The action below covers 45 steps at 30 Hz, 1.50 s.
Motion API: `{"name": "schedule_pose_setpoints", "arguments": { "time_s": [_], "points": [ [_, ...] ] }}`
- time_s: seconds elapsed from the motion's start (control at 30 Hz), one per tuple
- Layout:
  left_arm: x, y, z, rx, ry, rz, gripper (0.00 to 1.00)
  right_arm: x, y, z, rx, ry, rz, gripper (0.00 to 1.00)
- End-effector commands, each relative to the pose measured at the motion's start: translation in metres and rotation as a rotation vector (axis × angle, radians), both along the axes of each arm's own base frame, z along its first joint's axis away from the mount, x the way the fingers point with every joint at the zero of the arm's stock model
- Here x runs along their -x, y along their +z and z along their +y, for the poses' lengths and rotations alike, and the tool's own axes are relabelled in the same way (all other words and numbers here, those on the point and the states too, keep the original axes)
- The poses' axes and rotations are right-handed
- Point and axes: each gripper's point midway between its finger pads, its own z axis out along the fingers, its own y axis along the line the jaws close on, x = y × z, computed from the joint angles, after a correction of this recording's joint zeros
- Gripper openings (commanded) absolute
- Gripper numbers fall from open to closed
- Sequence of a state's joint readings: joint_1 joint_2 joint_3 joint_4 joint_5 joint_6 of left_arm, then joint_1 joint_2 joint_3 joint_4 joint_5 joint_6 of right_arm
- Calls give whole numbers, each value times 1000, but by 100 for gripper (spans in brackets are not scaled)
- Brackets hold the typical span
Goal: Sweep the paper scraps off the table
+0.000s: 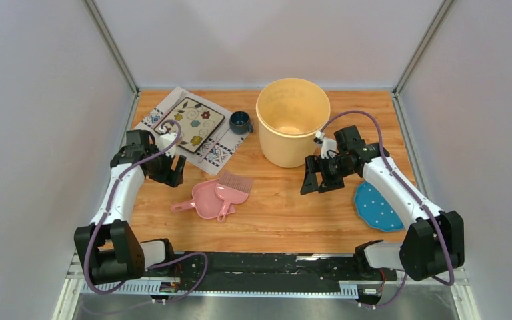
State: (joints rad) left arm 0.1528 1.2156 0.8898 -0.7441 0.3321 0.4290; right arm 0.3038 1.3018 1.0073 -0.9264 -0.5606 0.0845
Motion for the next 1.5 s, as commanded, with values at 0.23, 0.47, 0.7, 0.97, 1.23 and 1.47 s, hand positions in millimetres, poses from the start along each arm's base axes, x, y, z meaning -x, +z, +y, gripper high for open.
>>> {"name": "schedule_pose_setpoints", "arguments": {
  "time_s": [0.23,0.47,0.7,0.97,1.23,1.47],
  "points": [
    [-4,-4,-7,60,12,-6,87,-35,19,-70,264,-349,-92,93],
    [-12,-6,-19,125,-16,-27,87,-78,47,-116,396,-596,-287,95],
    [-30,-13,-21,144,8,-199,87,-120,82,-143,403,-750,-640,97],
    [-50,-9,-20,183,94,-407,88,-132,91,-154,349,-812,-919,98],
    [-54,-5,-15,206,161,-669,88,-135,74,-155,300,-828,-1076,99],
    [-37,-35,0,139,248,-704,88,-135,59,-153,274,-820,-1130,100]
  ]
}}
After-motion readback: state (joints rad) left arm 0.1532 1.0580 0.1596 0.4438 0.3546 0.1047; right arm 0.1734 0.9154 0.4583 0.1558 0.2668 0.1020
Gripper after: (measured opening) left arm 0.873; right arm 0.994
